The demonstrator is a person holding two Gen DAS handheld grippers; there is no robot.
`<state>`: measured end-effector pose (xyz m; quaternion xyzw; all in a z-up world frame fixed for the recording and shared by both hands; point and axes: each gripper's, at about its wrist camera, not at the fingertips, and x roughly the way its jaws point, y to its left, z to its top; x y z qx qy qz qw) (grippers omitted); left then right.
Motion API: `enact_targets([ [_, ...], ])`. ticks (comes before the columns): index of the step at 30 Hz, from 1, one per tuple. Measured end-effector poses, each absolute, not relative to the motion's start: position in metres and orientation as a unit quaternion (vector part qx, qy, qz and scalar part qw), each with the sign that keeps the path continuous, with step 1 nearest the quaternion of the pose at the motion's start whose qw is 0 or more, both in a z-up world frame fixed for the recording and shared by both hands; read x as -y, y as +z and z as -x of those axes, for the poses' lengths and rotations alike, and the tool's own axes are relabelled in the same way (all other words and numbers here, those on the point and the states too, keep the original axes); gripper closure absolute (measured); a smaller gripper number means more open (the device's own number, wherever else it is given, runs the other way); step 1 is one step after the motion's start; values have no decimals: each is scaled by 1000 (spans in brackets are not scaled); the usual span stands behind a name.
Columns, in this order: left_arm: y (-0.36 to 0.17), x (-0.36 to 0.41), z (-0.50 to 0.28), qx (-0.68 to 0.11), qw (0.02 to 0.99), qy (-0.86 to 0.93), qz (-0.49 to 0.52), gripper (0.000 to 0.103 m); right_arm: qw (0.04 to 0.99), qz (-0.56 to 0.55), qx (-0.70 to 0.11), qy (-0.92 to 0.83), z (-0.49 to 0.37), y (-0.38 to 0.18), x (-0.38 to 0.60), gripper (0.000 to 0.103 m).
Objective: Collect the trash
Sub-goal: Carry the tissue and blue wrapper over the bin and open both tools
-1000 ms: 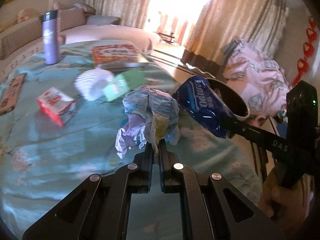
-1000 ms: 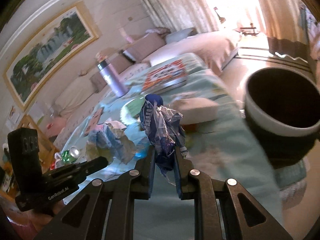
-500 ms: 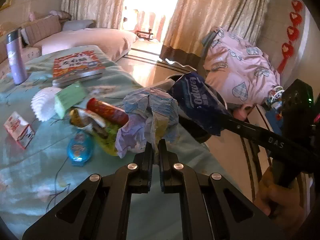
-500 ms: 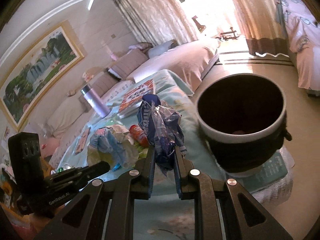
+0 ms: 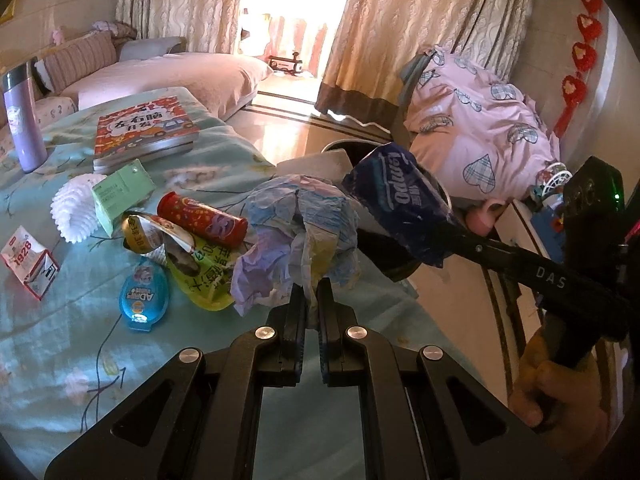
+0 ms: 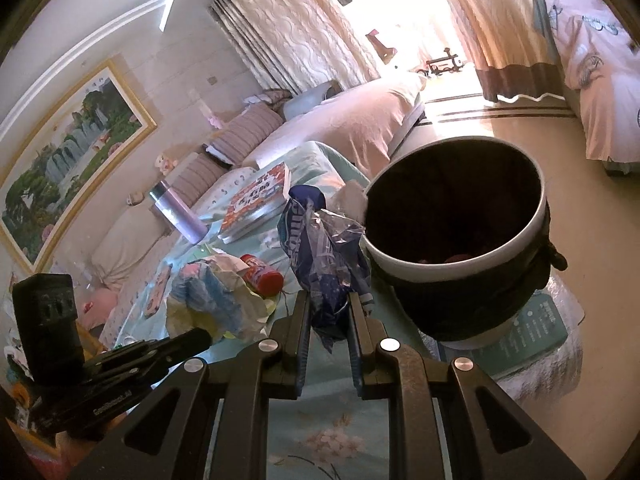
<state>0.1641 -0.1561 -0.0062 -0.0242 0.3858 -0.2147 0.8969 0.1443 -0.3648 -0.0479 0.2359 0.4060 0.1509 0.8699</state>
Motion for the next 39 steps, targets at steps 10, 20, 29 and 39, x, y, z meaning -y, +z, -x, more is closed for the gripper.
enact_targets([
  [10,-2,176,-170,-384,892,-236,14,98,878,-240,-393,129,-138,-43,382,86],
  [20,3,232,-197,-395,877,-273,-9,98,886,-227,-394,93,-154,-41,416,86],
  [29,5,277,-239,-405,869,-285,-17,98,887,-211,-403,77,-184,-41,442,86],
  [39,-9,296,-269,-428,861,-273,-16,74,879,-205,-424,73,-212,-58,460,81],
])
